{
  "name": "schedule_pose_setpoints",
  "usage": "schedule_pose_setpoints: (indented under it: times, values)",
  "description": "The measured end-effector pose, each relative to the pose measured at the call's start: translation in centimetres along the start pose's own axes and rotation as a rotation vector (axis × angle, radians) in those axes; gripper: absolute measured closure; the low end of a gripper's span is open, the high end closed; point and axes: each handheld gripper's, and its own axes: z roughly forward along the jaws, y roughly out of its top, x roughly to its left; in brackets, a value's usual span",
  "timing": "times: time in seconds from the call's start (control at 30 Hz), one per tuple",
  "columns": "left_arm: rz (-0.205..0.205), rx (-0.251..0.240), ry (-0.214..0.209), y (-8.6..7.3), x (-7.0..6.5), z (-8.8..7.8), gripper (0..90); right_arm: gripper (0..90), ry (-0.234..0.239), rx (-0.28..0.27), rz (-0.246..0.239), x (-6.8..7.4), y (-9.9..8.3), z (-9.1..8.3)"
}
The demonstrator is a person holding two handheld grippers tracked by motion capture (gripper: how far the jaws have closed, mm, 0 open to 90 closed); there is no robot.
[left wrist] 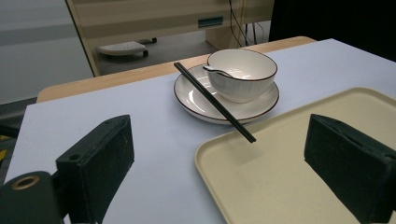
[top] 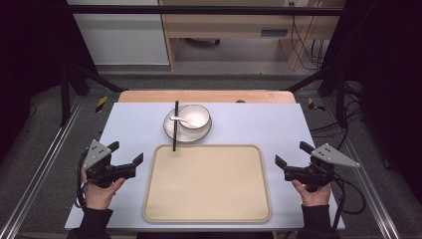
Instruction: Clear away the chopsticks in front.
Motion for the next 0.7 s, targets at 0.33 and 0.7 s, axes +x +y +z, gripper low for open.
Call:
schedule_pose_setpoints:
  times: [0.33, 0.7]
  values:
    - [0.016, 0.008, -0.013, 0.9, -0.4, 1.2, 8.2, 1.7, 0.001, 0.000, -0.010, 0.6, 0.3, 0.3]
    - [0.023, 0.007, -0.005, 2.8, -0.4, 3.4, 9.1, 1.8, -0.003, 0.015, -0.009, 0.7, 0.3, 0.6]
